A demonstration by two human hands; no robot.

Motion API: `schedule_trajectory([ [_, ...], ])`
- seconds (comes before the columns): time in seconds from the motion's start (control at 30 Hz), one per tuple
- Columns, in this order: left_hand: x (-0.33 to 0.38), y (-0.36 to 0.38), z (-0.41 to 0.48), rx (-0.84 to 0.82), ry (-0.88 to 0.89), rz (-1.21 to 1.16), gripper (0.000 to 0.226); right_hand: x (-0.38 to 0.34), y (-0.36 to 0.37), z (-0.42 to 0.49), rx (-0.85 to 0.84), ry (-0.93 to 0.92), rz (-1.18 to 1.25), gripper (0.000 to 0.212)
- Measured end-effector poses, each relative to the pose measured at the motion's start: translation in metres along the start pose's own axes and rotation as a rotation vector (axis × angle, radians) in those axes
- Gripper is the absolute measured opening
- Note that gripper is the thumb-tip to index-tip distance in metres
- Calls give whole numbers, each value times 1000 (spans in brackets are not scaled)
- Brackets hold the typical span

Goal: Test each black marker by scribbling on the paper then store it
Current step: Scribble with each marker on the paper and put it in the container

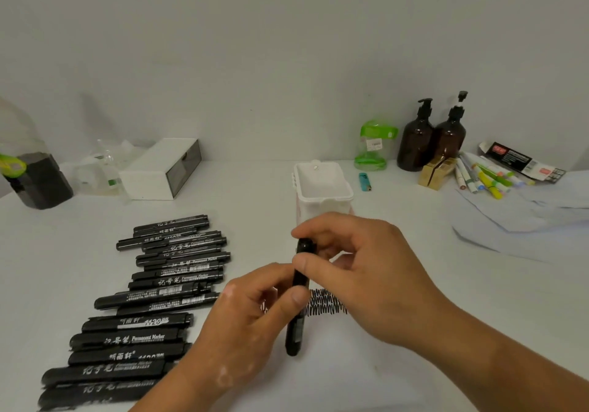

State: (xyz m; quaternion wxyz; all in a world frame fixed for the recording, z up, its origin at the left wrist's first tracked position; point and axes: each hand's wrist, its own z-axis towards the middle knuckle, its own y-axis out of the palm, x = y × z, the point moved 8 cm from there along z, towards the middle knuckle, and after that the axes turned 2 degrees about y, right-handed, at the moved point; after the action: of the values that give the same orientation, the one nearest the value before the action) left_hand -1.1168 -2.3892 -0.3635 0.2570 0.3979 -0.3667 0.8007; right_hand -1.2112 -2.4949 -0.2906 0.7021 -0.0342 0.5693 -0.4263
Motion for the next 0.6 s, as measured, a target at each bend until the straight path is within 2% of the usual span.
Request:
schedule_trajectory([
  [0.07, -2, -4, 1, 29, -39, -69, 36, -12, -18, 13, 36, -30, 33, 18],
  [0.17, -12, -14, 4, 100, -111, -103, 29, -33, -72, 44, 205, -91, 142, 17],
  [0.3, -21, -22, 4, 140, -174, -106, 25, -47, -112, 79, 365, -131, 54, 13],
  [0.5, -28, -19, 3, 111, -214, -103, 22, -27, -79, 101, 328, -115, -242, 15],
  [0.6, -31, -18, 1, 103, -218, -94, 22, -15, -51, 104, 247, -120, -353, 14],
])
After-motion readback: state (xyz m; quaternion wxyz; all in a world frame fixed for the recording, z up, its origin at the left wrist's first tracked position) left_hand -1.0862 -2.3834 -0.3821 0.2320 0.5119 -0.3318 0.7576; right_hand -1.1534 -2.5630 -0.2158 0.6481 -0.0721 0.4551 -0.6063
